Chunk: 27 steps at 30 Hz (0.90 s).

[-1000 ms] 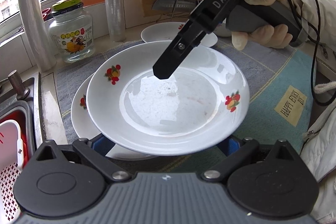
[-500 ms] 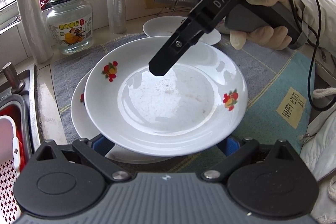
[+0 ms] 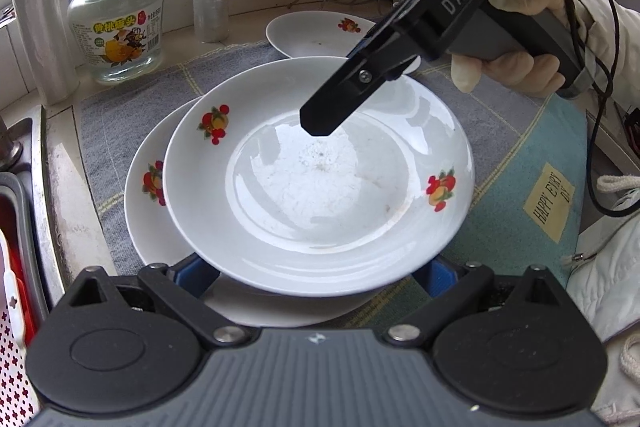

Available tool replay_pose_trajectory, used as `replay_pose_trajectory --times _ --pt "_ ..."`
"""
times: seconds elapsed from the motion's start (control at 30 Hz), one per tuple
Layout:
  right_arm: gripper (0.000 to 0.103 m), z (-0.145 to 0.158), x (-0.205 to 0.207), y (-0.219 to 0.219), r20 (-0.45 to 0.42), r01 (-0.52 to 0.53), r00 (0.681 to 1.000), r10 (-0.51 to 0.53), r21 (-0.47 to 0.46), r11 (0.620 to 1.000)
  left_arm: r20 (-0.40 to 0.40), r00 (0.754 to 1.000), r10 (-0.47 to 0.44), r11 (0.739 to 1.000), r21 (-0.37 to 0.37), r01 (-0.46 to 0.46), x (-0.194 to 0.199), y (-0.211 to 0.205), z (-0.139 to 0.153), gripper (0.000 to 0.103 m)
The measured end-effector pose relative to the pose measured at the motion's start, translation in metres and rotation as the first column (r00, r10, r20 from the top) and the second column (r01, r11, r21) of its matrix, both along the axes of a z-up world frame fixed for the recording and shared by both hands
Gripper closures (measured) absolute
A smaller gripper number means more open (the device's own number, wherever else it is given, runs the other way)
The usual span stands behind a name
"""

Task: Organize plates and bowls
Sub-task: 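Settle the fruit-print plate flat on the stained plate with the right gripper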

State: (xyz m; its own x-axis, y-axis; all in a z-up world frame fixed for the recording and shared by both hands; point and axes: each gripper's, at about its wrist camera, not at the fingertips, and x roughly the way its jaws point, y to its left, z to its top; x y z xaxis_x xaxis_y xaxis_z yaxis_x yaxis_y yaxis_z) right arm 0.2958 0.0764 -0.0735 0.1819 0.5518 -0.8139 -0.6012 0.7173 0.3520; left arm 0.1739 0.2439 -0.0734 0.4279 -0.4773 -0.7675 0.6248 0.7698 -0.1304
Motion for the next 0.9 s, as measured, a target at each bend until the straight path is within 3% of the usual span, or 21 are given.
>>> replay_pose_trajectory --times 0.9 --pt "0.0 0.0009 -0.0057 0.0 0.014 -0.007 1.0 0.007 -0.026 1.0 -0.012 1.0 -0.014 1.0 0.025 0.014 -0.003 0.0018 0.0093 0.004"
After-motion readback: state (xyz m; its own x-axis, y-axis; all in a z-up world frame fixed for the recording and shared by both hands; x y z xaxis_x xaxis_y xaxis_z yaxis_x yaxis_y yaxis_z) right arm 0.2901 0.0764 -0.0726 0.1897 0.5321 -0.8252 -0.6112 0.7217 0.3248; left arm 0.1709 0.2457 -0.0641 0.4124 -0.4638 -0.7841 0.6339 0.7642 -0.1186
